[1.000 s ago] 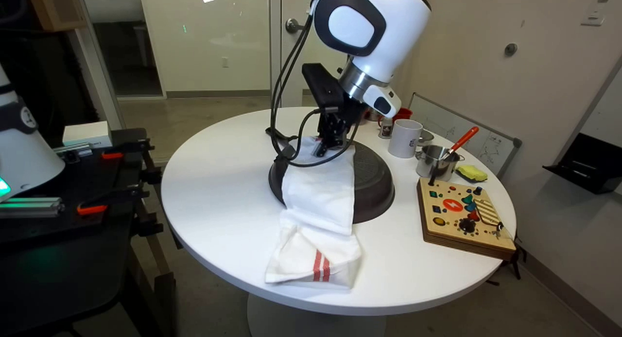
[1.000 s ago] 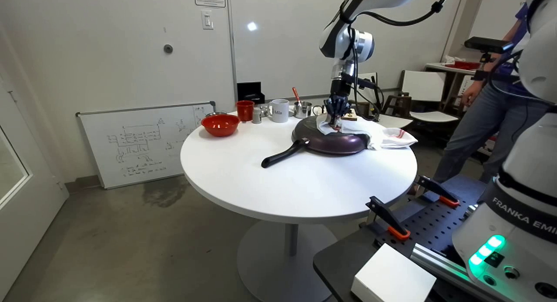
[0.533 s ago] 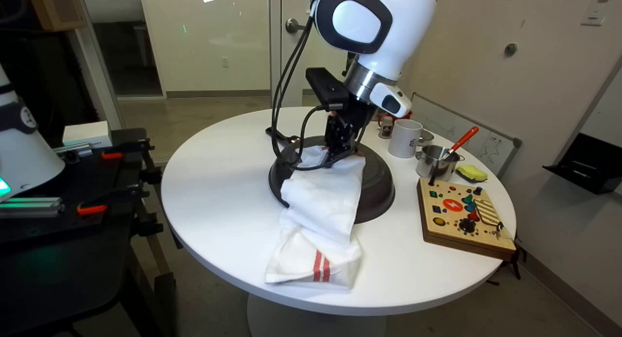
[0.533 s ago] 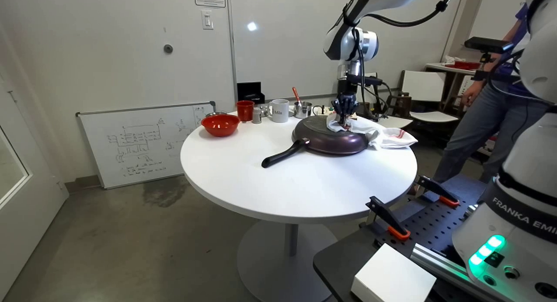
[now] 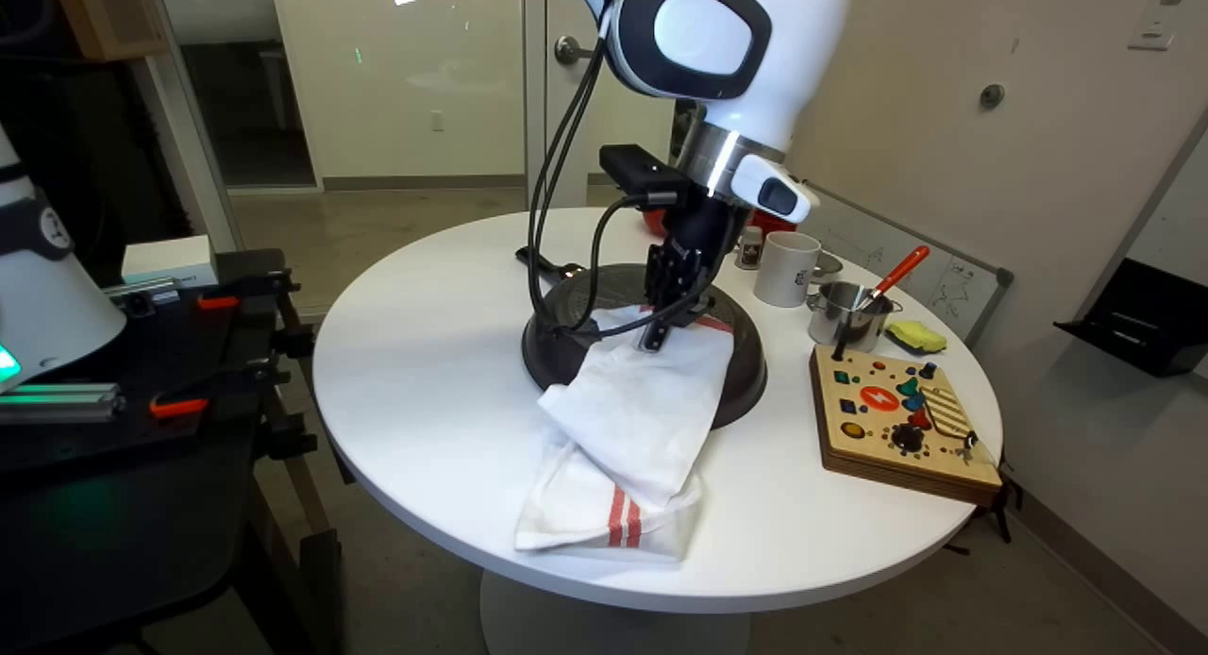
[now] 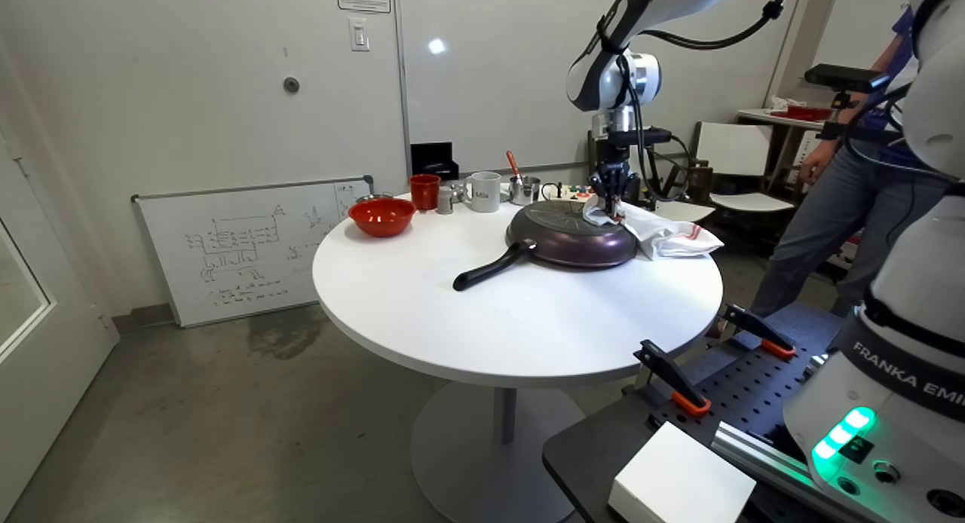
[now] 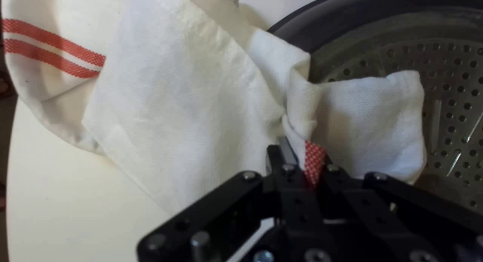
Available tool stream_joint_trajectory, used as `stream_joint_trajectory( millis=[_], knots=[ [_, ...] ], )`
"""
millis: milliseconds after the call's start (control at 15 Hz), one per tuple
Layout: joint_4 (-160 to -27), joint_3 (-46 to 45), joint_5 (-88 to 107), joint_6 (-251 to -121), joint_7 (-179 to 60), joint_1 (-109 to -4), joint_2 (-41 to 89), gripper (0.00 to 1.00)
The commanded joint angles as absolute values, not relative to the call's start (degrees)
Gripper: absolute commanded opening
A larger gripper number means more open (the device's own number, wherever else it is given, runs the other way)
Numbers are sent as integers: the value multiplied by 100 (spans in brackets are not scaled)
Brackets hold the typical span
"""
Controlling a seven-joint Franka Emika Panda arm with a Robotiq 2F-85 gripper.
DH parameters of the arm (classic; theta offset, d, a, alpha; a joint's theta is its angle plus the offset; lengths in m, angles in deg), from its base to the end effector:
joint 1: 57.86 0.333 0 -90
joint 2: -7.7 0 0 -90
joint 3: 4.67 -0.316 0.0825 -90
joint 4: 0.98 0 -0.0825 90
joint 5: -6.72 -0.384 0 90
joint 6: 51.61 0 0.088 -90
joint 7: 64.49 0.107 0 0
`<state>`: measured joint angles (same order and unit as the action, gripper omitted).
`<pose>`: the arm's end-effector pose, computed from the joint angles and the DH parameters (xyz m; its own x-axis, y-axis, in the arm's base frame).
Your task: Use the towel to wipe the pan
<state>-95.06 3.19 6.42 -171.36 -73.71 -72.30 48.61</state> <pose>0.6109 -0.2413 0.1819 0.9411 -0.2067 -0.2675 -0.2025 -0.9783 0.0435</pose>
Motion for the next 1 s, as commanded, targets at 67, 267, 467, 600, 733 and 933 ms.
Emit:
stream_joint_trajectory(
  millis=[67, 267, 467, 600, 733, 933],
  knots=[
    [-9514, 242, 625, -17254, -7208, -7177, 4865, 4],
    [-9479, -1, 292, -17177, -7322, -7262, 4869, 5],
    [-9469, -227, -21, -17152, -7381, -7246, 4867, 5],
    [-9441, -385, -214, -17138, -7457, -7229, 4863, 5],
    [-9410, -544, -408, -17143, -7518, -7202, 4866, 5],
    [-9344, -759, -668, -17129, -7601, -7161, 4878, 5]
  ],
)
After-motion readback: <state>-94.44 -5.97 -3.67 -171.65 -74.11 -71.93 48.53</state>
